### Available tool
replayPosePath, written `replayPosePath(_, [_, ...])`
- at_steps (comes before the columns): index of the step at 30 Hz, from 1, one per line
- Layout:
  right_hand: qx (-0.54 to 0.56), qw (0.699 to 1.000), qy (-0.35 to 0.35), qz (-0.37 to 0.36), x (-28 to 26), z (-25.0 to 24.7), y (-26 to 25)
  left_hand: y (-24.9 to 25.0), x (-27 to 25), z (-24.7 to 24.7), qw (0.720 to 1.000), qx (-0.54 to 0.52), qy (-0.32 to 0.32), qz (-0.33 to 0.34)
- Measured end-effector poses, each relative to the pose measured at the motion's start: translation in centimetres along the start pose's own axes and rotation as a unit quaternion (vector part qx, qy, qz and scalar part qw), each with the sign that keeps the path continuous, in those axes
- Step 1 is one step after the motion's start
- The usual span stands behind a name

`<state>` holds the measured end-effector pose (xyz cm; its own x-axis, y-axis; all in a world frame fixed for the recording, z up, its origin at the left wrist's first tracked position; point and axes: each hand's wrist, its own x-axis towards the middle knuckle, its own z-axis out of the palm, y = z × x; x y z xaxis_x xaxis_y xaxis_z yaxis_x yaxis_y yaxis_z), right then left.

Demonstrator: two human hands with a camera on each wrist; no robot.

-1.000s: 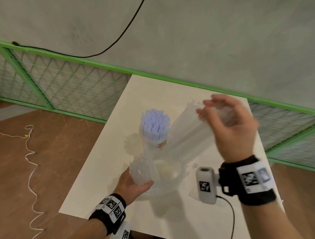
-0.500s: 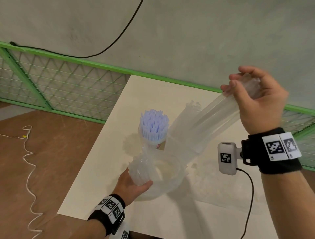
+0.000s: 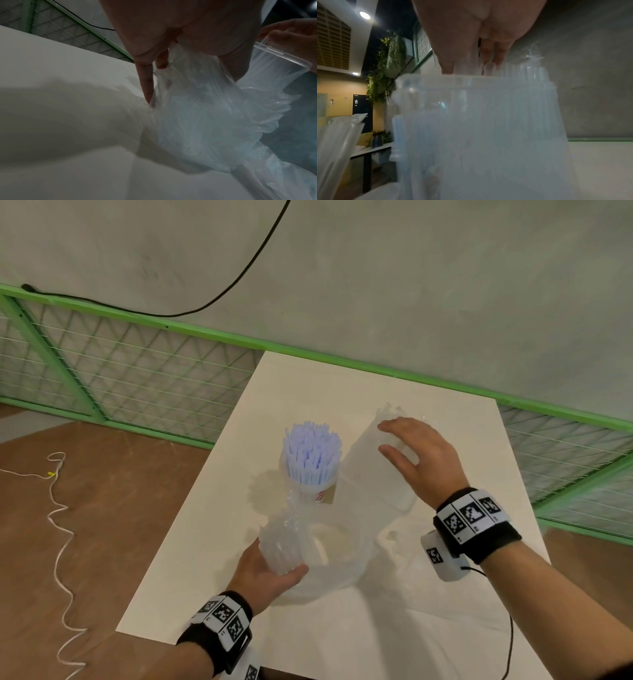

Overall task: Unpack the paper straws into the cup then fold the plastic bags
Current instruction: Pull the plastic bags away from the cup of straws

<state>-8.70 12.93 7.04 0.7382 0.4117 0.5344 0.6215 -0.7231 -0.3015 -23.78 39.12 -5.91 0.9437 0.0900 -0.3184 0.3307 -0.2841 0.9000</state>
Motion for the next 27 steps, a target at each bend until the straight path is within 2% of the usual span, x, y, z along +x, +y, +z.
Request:
replayPosePath(4, [-0.042,0.994,-0.104,0.002,-1.2,0.3,0.3,-0.1,0.0,-0.1,1.000,0.003,-0.002,0.001])
replayPosePath(7, [-0.113,0.974,-0.198,0.007,-2.1,0.5,0.0,-0.3,0.2,-0.1,1.000,0.004,-0.001,-0.004])
replayPosePath(10, [-0.133,0.958,-0.253,0.029,-2.0,0.2,-0.1,-0.2,0.2,0.0,1.000,0.004,0.004,0.000])
replayPosePath(12, [-0.137,0.961,-0.238,0.034,-1.5,-0.3,-1.0,-0.1,0.1,0.0,1.000,0.008,0.007,0.007])
replayPosePath(14, [-0.121,0.979,-0.162,0.020,-1.1,-0.9,-3.0,0.0,0.1,0.0,1.000,0.005,0.007,0.005])
replayPosePath(16, [-0.060,0.995,-0.076,-0.028,-1.1,-1.1,-5.8,-0.1,0.1,0.0,1.000,0.001,0.010,0.004])
replayPosePath(17, [-0.007,0.996,-0.070,-0.052,-1.3,-0.8,-7.1,-0.2,0.2,0.0,1.000,0.000,0.010,0.004])
replayPosePath(18, [0.052,0.992,-0.096,-0.062,-1.4,-0.5,-8.3,-0.1,0.2,0.0,1.000,-0.001,0.007,0.005])
replayPosePath(20, [0.153,0.966,-0.205,-0.034,-1.7,0.6,-10.0,0.1,0.2,0.1,1.000,-0.003,-0.004,0.010])
replayPosePath(23, [0.204,0.923,-0.327,-0.012,-1.8,2.5,-10.6,0.7,0.1,0.2,0.999,-0.018,-0.021,0.024])
replayPosePath(25, [0.228,0.904,-0.362,-0.003,-1.6,3.2,-10.4,1.2,-0.1,0.1,0.998,-0.027,-0.031,0.038])
replayPosePath(27, [0.241,0.900,-0.363,0.007,-1.5,3.6,-10.3,1.5,-0.2,0.0,0.998,-0.034,-0.035,0.049])
